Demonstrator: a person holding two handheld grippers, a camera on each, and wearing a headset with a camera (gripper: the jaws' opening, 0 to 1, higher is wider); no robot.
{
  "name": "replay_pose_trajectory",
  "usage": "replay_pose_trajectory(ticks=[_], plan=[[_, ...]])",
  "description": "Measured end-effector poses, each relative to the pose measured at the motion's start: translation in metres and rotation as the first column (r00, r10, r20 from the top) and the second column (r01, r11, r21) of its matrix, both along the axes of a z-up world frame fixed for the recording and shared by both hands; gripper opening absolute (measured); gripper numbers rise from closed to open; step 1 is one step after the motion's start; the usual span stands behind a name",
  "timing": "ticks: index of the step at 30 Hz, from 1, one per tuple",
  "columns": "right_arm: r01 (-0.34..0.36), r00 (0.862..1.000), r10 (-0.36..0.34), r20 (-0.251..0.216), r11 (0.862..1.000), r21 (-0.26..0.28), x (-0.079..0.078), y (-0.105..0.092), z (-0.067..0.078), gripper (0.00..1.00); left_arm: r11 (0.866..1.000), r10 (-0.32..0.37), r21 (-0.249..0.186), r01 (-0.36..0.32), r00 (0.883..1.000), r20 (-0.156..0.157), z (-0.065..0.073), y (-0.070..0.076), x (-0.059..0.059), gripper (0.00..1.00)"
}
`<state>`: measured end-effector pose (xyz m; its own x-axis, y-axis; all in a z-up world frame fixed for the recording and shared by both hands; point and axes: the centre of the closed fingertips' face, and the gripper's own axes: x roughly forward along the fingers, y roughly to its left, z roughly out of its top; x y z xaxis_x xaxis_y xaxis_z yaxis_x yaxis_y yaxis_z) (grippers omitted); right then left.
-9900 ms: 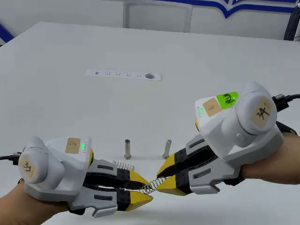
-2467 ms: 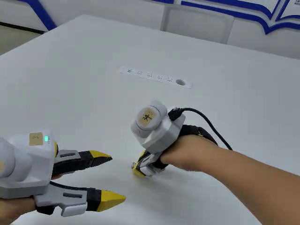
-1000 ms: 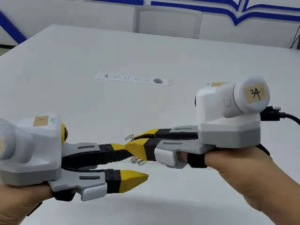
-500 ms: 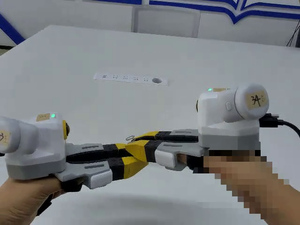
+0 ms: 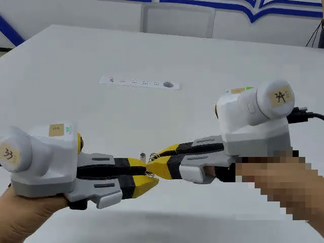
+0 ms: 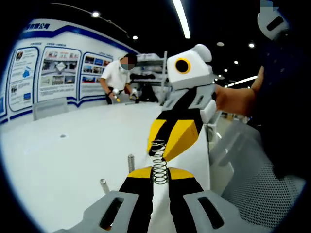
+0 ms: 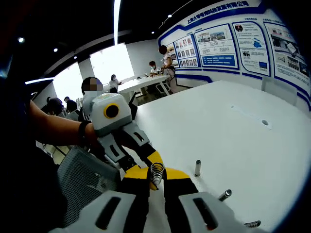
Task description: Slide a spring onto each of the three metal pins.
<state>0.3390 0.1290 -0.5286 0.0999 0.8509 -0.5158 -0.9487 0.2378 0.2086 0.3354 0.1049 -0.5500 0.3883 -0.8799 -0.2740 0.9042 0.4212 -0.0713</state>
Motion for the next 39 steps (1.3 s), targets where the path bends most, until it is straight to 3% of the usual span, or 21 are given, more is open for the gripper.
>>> replay_pose_trajectory(ticks=[5,9,14,18,26,28,39], plan=[[-0.108,0.994,0.110,0.009,0.987,-0.123,-0.008,-0.005,-0.008,0.12,0.995,-0.052,0.090,0.049,0.998,0.036,-0.008,-0.004,-0.005,0.11],[-0.187,0.980,0.196,0.019,0.958,-0.219,-0.015,-0.006,-0.016,0.12,0.984,-0.089,0.156,0.081,0.995,0.046,-0.016,-0.007,-0.011,0.11],[-0.258,0.960,0.280,0.026,0.915,-0.310,-0.021,-0.004,-0.026,0.12,0.976,-0.116,0.192,0.104,0.992,0.052,-0.021,-0.009,-0.015,0.10],[-0.288,0.947,0.319,0.028,0.885,-0.366,-0.023,-0.004,-0.031,0.12,0.977,-0.111,0.188,0.101,0.993,0.043,-0.023,-0.007,-0.015,0.10],[-0.315,0.934,0.357,0.025,0.853,-0.416,-0.020,-0.001,-0.033,0.12,0.984,-0.080,0.160,0.075,0.996,0.028,-0.025,-0.004,-0.012,0.11],[-0.319,0.931,0.364,0.025,0.846,-0.427,-0.018,-0.001,-0.032,0.12,0.985,-0.076,0.160,0.069,0.997,0.033,-0.025,-0.003,-0.010,0.12],[-0.303,0.927,0.370,0.053,0.826,-0.476,0.002,-0.003,-0.028,0.12,0.990,0.003,0.143,-0.001,1.000,-0.012,-0.041,0.017,-0.007,0.25]])
